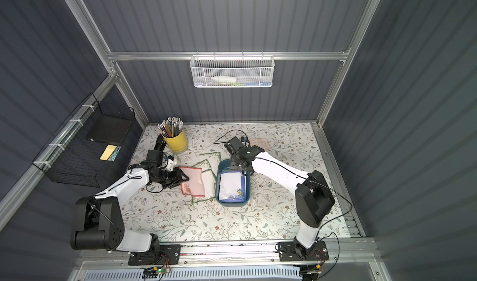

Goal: Take out the stationery paper from the storage box
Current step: Place the stationery paper at the center of the board.

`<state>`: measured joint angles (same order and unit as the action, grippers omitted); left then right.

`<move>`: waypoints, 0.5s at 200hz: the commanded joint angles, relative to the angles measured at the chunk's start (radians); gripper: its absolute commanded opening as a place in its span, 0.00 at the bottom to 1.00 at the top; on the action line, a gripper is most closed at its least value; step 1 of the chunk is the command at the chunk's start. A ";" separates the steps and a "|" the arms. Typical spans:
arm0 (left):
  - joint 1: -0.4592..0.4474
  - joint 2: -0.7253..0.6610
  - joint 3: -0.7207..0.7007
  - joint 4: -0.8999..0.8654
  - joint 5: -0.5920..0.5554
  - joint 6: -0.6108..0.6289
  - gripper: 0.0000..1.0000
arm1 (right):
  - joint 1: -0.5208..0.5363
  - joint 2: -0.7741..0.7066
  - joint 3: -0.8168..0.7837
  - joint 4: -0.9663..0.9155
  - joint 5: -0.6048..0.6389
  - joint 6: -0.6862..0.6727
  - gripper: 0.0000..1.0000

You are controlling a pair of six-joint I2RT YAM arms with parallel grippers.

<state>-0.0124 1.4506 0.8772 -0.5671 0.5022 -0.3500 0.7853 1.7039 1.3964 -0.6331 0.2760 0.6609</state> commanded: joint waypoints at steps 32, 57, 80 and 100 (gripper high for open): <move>0.002 -0.042 0.058 -0.063 -0.118 0.003 0.63 | -0.001 -0.285 -0.241 0.370 0.035 0.019 0.00; 0.002 -0.094 0.108 -0.062 -0.185 -0.002 0.65 | -0.023 -0.449 -0.430 0.641 -0.011 0.050 0.00; 0.002 -0.156 0.141 -0.043 -0.238 -0.010 0.68 | -0.070 -0.539 -0.519 0.739 -0.089 0.116 0.00; 0.002 -0.206 0.146 -0.006 -0.235 -0.027 0.69 | -0.072 -0.524 -0.498 0.717 -0.177 0.042 0.00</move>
<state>-0.0124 1.3178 0.9924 -0.5964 0.3126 -0.3565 0.7185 1.1671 0.8909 -0.0185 0.2146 0.7319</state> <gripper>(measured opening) 0.687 0.038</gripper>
